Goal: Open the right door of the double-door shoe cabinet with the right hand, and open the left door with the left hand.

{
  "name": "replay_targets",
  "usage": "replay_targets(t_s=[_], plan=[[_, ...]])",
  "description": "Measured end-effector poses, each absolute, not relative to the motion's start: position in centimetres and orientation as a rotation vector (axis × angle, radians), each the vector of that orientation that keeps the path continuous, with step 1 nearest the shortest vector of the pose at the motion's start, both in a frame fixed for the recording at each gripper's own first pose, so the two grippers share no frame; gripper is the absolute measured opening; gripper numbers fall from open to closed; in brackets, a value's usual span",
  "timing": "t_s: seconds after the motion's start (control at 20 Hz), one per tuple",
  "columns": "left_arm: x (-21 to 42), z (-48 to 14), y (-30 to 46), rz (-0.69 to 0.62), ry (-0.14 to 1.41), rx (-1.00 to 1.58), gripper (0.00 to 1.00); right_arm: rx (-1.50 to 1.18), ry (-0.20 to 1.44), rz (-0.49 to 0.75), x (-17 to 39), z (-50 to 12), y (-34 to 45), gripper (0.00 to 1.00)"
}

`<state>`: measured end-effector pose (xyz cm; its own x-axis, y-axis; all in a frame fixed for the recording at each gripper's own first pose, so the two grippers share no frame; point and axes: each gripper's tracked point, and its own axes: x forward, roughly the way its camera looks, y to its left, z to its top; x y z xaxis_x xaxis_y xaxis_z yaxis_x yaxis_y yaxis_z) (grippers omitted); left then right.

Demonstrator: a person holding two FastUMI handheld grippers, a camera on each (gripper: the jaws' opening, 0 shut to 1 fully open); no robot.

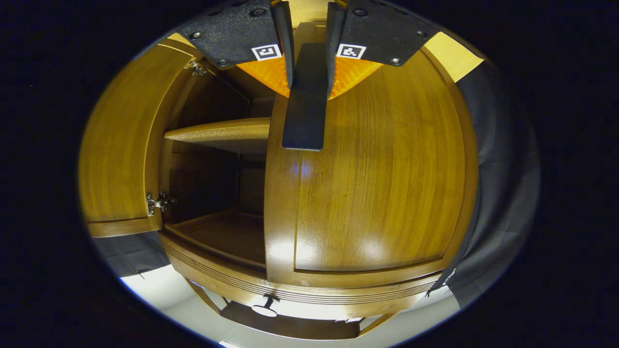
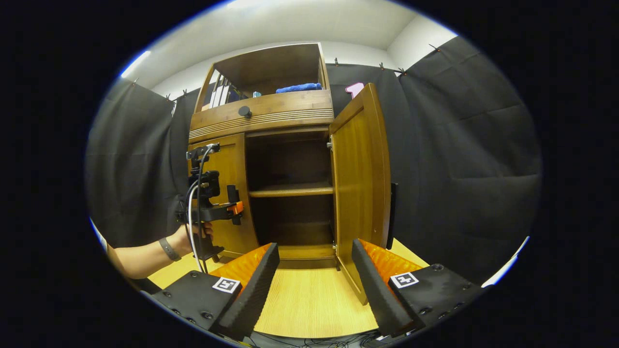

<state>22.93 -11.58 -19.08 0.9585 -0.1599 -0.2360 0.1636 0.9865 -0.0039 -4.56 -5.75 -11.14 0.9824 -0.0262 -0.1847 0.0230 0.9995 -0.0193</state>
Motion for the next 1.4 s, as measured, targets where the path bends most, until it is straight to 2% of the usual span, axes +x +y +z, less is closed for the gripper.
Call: replay_targets(t_s=[0.1,0.35,0.5,0.75,0.85,0.9,1.05,1.15,1.2,1.3,1.35,1.4], plan=[[22.2,-17.8,-11.1,-0.166,0.236,0.031,0.28,-0.026,0.185,-0.020,-4.6,-11.2,-5.6,0.89],[14.6,-17.3,-7.7,-0.180,0.265,0.048,0.29,-0.030,0.186,0.015,-4.5,-11.3,-4.6,0.89],[12.1,-16.5,-5.4,-0.177,0.265,0.040,0.28,-0.031,0.183,0.034,-4.0,-11.2,-4.2,0.89],[8.5,-15.0,-0.8,-0.089,0.248,0.045,0.27,-0.027,0.176,0.059,-3.7,-11.3,-3.4,0.89],[7.4,-14.7,1.0,-0.054,0.243,0.046,0.26,-0.023,0.173,0.063,-3.7,-11.2,-3.4,0.94],[6.9,-14.4,1.8,-0.043,0.240,0.057,0.24,-0.019,0.172,0.066,-3.6,-11.3,-3.3,0.97],[6.1,-13.6,4.8,0.005,0.221,0.088,0.17,-0.010,0.177,0.075,-3.3,-11.6,-3.0,0.98],[5.7,-13.2,6.9,0.039,0.205,0.082,0.14,-0.006,0.179,0.081,-3.1,-11.7,-2.7,0.89],[5.6,-12.9,8.0,0.052,0.200,0.076,0.11,-0.003,0.181,0.085,-3.1,-11.8,-2.6,1.00],[5.2,-12.8,10.4,0.081,0.188,0.061,0.08,-0.001,0.184,0.093,-3.0,-11.9,-2.3,0.89],[5.1,-12.4,11.4,0.080,0.175,0.052,0.10,-0.001,0.187,0.096,-3.0,-12.0,-2.3,0.94],[5.2,-12.1,12.2,0.051,0.160,0.046,0.07,-0.002,0.189,0.098,-3.0,-12.1,-2.2,1.00]])
